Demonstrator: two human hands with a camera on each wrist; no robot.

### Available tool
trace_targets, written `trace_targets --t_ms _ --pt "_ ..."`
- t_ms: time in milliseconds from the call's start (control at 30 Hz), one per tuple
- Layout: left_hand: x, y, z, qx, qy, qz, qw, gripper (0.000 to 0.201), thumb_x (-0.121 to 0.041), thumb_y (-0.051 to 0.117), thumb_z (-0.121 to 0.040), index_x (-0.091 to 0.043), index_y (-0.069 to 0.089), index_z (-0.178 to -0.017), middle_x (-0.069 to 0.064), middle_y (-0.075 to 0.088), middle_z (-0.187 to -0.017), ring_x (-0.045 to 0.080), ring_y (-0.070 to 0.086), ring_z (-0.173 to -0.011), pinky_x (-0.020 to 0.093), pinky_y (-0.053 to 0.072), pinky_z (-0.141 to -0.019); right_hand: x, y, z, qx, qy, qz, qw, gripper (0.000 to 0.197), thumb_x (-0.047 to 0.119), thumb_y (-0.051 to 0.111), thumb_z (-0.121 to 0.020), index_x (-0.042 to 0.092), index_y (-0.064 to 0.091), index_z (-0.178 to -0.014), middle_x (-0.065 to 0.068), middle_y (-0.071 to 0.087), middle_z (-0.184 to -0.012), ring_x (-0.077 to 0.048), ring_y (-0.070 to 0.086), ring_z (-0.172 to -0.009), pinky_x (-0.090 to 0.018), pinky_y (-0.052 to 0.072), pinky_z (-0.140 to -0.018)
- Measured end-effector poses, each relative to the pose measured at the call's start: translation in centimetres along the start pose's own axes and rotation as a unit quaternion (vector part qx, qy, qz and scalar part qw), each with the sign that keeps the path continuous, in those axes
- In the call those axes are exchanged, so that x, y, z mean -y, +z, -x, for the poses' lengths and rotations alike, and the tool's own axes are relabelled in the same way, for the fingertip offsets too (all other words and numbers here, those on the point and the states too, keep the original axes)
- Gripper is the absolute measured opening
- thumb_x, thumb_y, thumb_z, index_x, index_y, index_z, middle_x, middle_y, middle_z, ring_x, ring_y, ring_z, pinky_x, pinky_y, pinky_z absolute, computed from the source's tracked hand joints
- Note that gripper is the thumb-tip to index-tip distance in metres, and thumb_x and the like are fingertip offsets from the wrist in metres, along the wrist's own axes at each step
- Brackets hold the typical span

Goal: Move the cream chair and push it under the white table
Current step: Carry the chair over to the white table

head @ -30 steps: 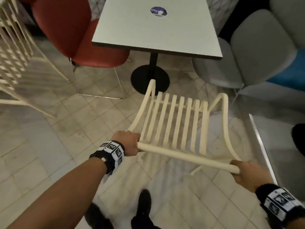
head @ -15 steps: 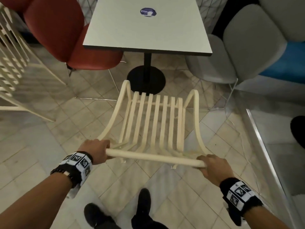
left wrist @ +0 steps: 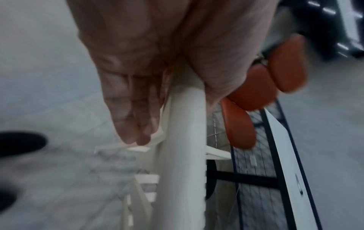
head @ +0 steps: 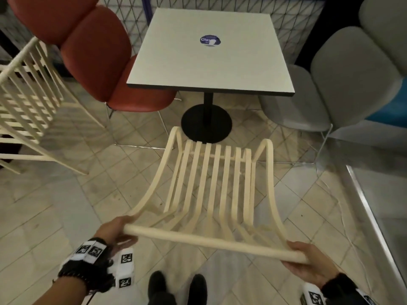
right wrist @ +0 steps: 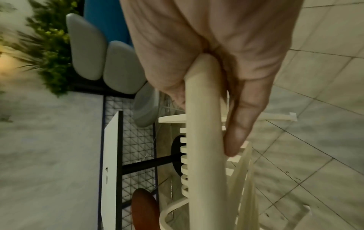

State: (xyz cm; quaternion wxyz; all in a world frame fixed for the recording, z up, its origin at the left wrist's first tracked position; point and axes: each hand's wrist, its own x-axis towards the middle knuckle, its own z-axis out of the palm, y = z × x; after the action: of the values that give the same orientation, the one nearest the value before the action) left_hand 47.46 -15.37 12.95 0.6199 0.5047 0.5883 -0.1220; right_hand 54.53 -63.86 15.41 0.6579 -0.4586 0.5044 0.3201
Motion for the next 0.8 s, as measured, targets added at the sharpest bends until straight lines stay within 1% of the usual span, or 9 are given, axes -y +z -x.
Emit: trace_targets --t_ms 100,200,267,367,500,566,633,733,800 --pt "-0.2 -0.1 -1.6 0.062 -0.056 0.053 0.995 0.015 -0.009 0.057 -0.085 0.003 0.057 -0.093 0.016 0.072 -0.061 0.033 0.059 -0.071 0.038 0.058 -0.041 0.7 1.1 -1.3 -0.007 0.009 0.061 0.998 0.009 -0.006 0.047 -0.085 -0.004 0.052 -0.093 -0.018 0.052 -0.084 -0.033 0.052 -0.074 -0.041 0.059 -0.054" --pt "-1.5 -0.4 -3.4 0.051 -0.066 0.016 0.996 0.021 -0.004 0.059 -0.078 0.009 0.06 -0.093 0.022 0.067 -0.075 0.032 0.06 -0.065 0.034 0.058 -0.043 1.6 1.6 -2.4 -0.034 -0.016 0.114 0.993 0.023 -0.006 0.045 -0.088 -0.005 0.045 -0.111 -0.022 0.051 -0.089 -0.035 0.053 -0.077 -0.04 0.054 -0.036" --pt "-3.1 -0.4 -4.5 0.035 -0.048 -0.023 0.998 0.028 -0.005 0.063 -0.074 0.012 0.061 -0.096 0.026 0.062 -0.082 0.032 0.062 -0.057 0.033 0.059 -0.047 2.6 2.6 -2.9 -0.048 -0.037 0.107 0.992 0.027 -0.006 0.046 -0.087 -0.005 0.043 -0.114 -0.021 0.049 -0.092 -0.035 0.052 -0.08 -0.041 0.055 -0.037" --pt "-6.3 0.8 -5.5 0.024 -0.015 -0.009 1.0 0.029 -0.008 0.061 -0.08 0.013 0.058 -0.1 0.03 0.061 -0.085 0.036 0.063 -0.063 0.038 0.06 -0.052 4.9 4.6 -3.2 -0.04 -0.049 0.1 0.993 0.026 -0.007 0.048 -0.086 -0.001 0.045 -0.111 -0.02 0.048 -0.095 -0.036 0.052 -0.084 -0.04 0.055 -0.037" --pt "-10.5 3.1 -7.4 0.02 -0.014 0.014 1.0 0.021 -0.011 0.058 -0.084 0.01 0.057 -0.086 0.028 0.063 -0.071 0.032 0.064 -0.045 0.038 0.058 -0.047 8.7 7.3 -5.0 -0.03 -0.062 0.075 0.995 0.038 -0.007 0.051 -0.084 -0.001 0.042 -0.121 -0.024 0.048 -0.107 -0.039 0.054 -0.09 -0.042 0.057 -0.042" --pt "-12.3 3.9 -9.1 0.009 -0.007 0.014 1.0 0.027 -0.012 0.062 -0.081 0.013 0.059 -0.091 0.029 0.066 -0.07 0.034 0.064 -0.055 0.042 0.057 -0.065 10.6 8.8 -6.6 -0.04 -0.068 0.089 0.993 0.04 -0.006 0.052 -0.083 -0.002 0.043 -0.122 -0.024 0.048 -0.109 -0.039 0.054 -0.093 -0.043 0.058 -0.043" --pt "-13.5 4.6 -10.4 0.014 -0.016 0.022 1.0 0.034 -0.012 0.063 -0.08 0.015 0.057 -0.1 0.033 0.066 -0.085 0.038 0.064 -0.072 0.044 0.056 -0.075 12.5 10.4 -7.5 -0.045 -0.073 0.097 0.992 0.041 -0.005 0.053 -0.083 -0.004 0.043 -0.123 -0.025 0.049 -0.11 -0.039 0.054 -0.096 -0.045 0.059 -0.047" --pt "-15.5 5.8 -10.1 0.024 -0.029 0.065 0.997 0.023 -0.009 0.059 -0.086 0.011 0.053 -0.095 0.031 0.061 -0.09 0.038 0.061 -0.074 0.047 0.059 -0.05 14.9 13.0 -7.4 -0.051 -0.075 0.124 0.988 0.028 -0.001 0.052 -0.087 -0.006 0.047 -0.115 -0.027 0.051 -0.113 -0.04 0.056 -0.095 -0.045 0.059 -0.047" --pt "-16.5 6.1 -9.2 -0.007 0.022 -0.005 1.0 0.023 -0.009 0.06 -0.086 0.009 0.055 -0.099 0.027 0.061 -0.093 0.038 0.062 -0.08 0.043 0.061 -0.053 15.9 14.2 -6.6 -0.065 -0.089 0.207 0.972 0.026 0.006 0.053 -0.09 -0.009 0.048 -0.111 -0.029 0.056 -0.109 -0.038 0.061 -0.085 -0.044 0.061 -0.053"
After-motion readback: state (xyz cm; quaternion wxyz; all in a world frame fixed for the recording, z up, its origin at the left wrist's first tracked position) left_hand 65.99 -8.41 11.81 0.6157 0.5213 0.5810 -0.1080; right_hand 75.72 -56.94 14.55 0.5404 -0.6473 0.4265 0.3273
